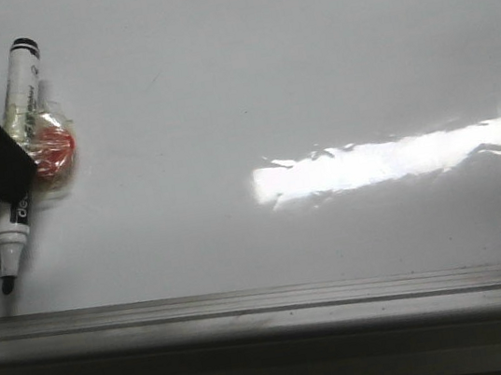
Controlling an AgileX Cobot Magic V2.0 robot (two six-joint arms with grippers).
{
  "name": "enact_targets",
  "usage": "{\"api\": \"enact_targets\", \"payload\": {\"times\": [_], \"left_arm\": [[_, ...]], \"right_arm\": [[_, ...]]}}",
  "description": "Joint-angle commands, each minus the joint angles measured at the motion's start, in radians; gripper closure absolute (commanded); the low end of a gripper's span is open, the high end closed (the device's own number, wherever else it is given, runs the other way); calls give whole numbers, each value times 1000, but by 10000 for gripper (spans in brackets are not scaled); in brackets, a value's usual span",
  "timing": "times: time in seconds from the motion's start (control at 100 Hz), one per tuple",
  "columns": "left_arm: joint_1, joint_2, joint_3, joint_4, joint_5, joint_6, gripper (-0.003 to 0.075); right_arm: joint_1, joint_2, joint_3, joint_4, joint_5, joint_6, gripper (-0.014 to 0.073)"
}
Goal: Write number 0 on whiteboard
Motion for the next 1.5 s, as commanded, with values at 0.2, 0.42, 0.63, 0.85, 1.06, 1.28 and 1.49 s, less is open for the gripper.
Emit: {"api": "enact_targets", "payload": {"times": [0.2,0.42,0.63,0.85,1.06,1.28,1.49], "left_arm": [[-10,43,-33,-8,-48,-10,456],[-10,68,-33,-8,-13,12,727],[-10,59,-50,-32,10,94,740],[-137,-19,-176,-57,135,429,740],[-356,-87,-264,67,153,683,740],[-510,-92,-265,229,224,681,740],[-522,-92,-265,275,243,679,740]], "right_arm": [[-5,12,-36,2,-75,-6,67],[-5,12,-36,2,-75,-6,97],[6,12,-40,112,-72,-44,97],[143,44,-116,459,-42,-473,97],[337,226,-285,463,-34,-520,97],[501,443,-423,400,-23,-583,97],[526,559,-475,432,-7,-583,97]]}}
